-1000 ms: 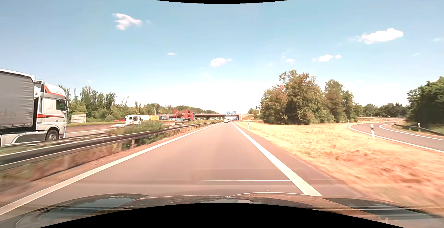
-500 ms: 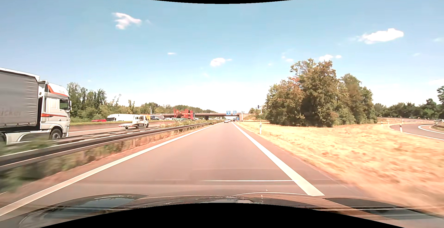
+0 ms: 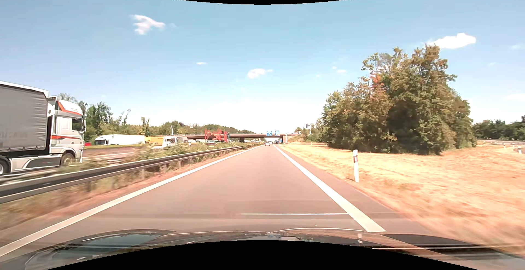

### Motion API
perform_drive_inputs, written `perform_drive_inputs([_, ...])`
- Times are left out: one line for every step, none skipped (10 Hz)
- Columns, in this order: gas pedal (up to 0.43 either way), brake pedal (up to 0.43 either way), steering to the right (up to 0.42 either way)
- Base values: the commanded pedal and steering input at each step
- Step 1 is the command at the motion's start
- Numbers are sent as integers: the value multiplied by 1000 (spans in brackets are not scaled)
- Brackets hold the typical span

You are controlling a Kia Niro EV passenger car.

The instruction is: Follow the waypoints while adhering to traffic rules and regulations

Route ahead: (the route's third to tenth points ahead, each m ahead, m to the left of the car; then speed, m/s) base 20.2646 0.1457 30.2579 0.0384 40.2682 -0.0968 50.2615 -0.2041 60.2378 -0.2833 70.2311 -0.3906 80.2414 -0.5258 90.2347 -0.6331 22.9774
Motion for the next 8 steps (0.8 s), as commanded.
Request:
perform_drive_inputs([268, 0, 0])
perform_drive_inputs([268, 0, 0])
perform_drive_inputs([268, 0, 0])
perform_drive_inputs([268, 0, 0])
perform_drive_inputs([268, 0, -1])
perform_drive_inputs([268, 0, -2])
perform_drive_inputs([260, 0, -2])
perform_drive_inputs([260, 0, -2])
